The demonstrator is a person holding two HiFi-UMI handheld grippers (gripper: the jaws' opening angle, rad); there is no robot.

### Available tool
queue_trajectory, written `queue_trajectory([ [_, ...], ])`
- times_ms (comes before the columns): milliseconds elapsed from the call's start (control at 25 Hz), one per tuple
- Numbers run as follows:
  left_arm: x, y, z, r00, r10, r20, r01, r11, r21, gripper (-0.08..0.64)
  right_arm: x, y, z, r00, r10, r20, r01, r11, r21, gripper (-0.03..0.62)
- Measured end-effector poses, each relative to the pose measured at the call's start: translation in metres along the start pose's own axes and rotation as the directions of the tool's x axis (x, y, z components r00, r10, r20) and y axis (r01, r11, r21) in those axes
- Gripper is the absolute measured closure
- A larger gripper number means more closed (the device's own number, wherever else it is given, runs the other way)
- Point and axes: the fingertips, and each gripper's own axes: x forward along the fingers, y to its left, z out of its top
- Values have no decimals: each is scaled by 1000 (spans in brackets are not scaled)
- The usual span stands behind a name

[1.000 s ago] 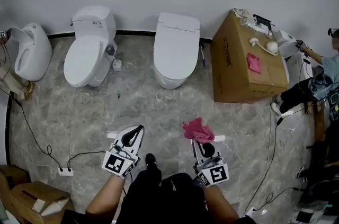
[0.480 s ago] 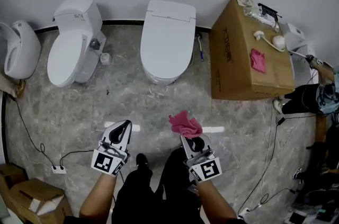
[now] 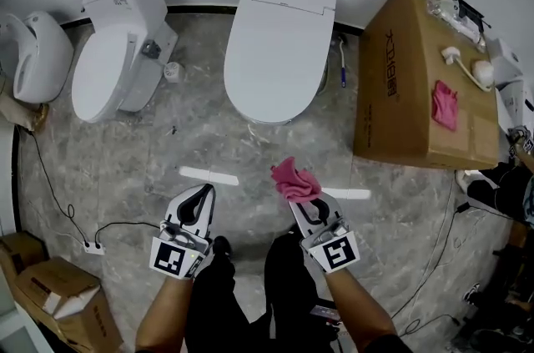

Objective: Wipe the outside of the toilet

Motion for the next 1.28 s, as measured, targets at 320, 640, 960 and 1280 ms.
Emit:
queue_trajectory([
  [320,30,53,-87,997,-64,-44,64,998,-9,543,55,1,-83,996,-47,-76,45,999,-19,506],
  [640,21,105,-150,987,-151,-62,152,988,1,543,121,31,-137,991,-106,-77,106,994,-5,506],
  [960,32,142,-193,991,-128,-38,130,990,56,543,182,31,-207,991,-74,-110,68,996,-54,506],
  [1280,71,178,-242,988,-154,19,149,976,160,543,250,16,-248,997,-70,-29,66,987,-144,506],
])
